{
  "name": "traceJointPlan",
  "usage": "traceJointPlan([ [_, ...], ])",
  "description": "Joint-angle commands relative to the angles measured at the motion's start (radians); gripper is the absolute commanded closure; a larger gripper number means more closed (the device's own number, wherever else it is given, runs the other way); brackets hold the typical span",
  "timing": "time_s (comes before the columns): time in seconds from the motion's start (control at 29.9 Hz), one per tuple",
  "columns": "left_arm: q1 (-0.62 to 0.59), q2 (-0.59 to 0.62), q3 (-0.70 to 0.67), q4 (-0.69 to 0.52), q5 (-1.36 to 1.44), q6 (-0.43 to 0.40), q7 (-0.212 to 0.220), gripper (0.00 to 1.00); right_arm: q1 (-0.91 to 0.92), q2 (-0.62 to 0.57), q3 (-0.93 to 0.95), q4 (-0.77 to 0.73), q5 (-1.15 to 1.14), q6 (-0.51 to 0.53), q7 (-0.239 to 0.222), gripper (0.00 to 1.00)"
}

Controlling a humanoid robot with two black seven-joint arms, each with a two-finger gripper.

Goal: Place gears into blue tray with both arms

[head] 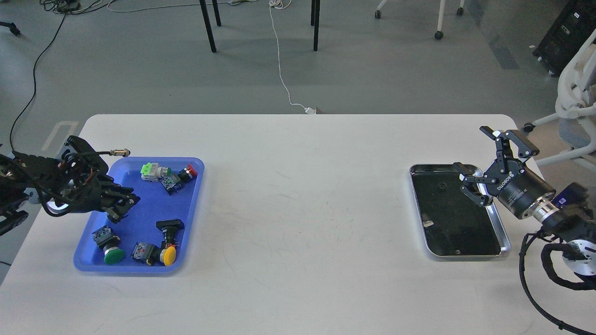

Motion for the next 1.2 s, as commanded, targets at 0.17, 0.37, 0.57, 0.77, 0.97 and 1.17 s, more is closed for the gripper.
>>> traceJointPlan([
  [0.17,0.009,-0.001,0.004,0.014,-0.003,0.0,0.0,0.77,-0.004,0.0,0.0,0.0,0.0,0.0,0.0,0.02],
  [0.37,0.02,-0.001,0.001,0.014,-0.003,0.003,0.0,0.51,-0.004,-0.002,0.0,0.0,0.0,0.0,0.0,0.02],
  [0.57,0.022,0.005,-0.016,0.014,-0.049,0.019,0.0,0.15,-0.004,-0.002,0.0,0.0,0.0,0.0,0.0,0.02],
  [0.77,0.011,0.015,-0.103,-0.01,-0.227,0.019,0.0,0.08,-0.007,-0.014,0.0,0.003,0.0,0.0,0.0,0.02],
  [0.97,0.015,0.004,-0.177,-0.131,-0.688,0.006,0.0,0.05,-0.007,-0.012,0.0,0.003,0.0,0.0,0.0,0.02],
  [1.17,0.092,-0.062,-0.237,-0.259,-1.329,0.017,0.0,0.02,-0.007,-0.011,0.0,0.002,0.0,0.0,0.0,0.02],
])
